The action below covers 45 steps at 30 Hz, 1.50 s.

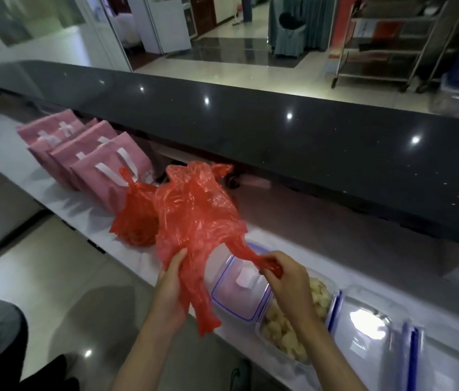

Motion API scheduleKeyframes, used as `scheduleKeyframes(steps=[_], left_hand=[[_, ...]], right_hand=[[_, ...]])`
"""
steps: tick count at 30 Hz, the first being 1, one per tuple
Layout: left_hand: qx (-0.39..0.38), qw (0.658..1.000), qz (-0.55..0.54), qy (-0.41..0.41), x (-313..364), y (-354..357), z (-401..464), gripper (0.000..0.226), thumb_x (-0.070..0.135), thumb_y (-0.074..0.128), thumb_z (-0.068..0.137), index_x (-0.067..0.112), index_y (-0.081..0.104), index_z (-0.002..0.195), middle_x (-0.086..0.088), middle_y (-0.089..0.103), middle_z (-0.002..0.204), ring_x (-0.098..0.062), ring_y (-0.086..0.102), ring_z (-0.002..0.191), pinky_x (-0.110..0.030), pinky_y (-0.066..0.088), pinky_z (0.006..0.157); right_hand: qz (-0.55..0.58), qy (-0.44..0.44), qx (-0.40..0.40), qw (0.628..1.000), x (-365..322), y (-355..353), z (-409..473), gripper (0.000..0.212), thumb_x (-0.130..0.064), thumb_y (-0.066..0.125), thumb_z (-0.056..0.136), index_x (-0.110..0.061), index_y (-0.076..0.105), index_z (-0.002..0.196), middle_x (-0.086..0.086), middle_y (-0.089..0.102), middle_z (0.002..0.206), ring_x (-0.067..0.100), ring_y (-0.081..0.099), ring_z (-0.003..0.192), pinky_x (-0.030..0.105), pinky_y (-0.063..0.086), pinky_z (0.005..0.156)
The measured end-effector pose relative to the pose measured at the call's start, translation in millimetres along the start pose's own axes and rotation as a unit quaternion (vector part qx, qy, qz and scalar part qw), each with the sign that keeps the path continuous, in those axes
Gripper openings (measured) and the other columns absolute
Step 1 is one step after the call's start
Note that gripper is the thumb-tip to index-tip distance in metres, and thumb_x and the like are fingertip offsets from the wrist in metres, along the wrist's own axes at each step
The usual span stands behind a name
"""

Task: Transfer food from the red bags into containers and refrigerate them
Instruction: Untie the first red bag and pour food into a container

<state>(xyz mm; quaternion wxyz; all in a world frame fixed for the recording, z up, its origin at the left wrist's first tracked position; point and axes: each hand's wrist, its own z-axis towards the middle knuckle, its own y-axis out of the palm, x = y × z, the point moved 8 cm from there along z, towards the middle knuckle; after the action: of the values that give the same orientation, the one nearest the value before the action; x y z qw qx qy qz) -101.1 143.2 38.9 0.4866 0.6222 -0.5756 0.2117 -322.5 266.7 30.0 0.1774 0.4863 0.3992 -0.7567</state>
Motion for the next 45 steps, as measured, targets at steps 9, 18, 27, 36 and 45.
scheduleKeyframes(steps=[9,18,27,36,45], left_hand=[[-0.11,0.986,0.08,-0.094,-54,72,-20,0.063,0.03,0.085,0.076,0.007,0.064,0.13,-0.025,0.074,0.115,-0.039,0.072,0.107,-0.051,0.056,0.096],[-0.135,0.946,0.292,-0.035,-22,54,7,0.029,-0.001,0.056,0.096,0.007,0.063,0.124,-0.013,0.076,0.087,-0.016,0.07,0.068,-0.029,0.058,0.059],[-0.271,0.863,0.425,-0.033,25,56,38,0.043,0.016,0.06,0.082,0.007,0.066,0.124,-0.03,0.067,0.116,-0.031,0.066,0.098,-0.045,0.053,0.09],[-0.342,0.733,0.585,0.056,54,57,146,0.038,0.017,0.054,0.101,0.045,0.05,0.125,0.016,0.062,0.12,0.0,0.06,0.107,-0.013,0.048,0.097],[-0.445,0.676,0.577,0.11,42,105,198,0.035,0.01,0.061,0.093,0.036,0.059,0.117,0.0,0.069,0.122,-0.008,0.064,0.107,-0.035,0.05,0.103]], right_hand=[[0.012,-0.194,-0.166,0.967,-57,20,-64,0.035,-0.011,0.063,0.085,-0.028,0.066,0.116,-0.016,0.066,0.127,0.007,0.061,0.121,0.02,0.045,0.105],[-0.038,-0.113,0.069,0.99,-25,-93,-31,0.053,-0.025,0.066,0.088,-0.027,0.052,0.139,-0.004,0.051,0.146,0.024,0.048,0.138,0.053,0.044,0.11],[-0.375,-0.18,-0.126,0.9,-23,-27,64,0.1,-0.036,0.07,0.077,-0.035,0.017,0.162,-0.003,0.07,0.116,0.021,0.069,0.106,0.042,0.051,0.096],[-0.391,-0.106,-0.119,0.907,6,-17,109,0.01,-0.026,0.055,0.074,-0.023,0.064,0.074,-0.009,0.059,0.086,0.014,0.06,0.081,0.024,0.044,0.063],[-0.13,0.136,-0.089,0.978,29,-38,104,0.025,-0.025,0.058,0.073,-0.027,0.06,0.097,-0.008,0.07,0.081,0.006,0.067,0.073,0.026,0.055,0.067]])
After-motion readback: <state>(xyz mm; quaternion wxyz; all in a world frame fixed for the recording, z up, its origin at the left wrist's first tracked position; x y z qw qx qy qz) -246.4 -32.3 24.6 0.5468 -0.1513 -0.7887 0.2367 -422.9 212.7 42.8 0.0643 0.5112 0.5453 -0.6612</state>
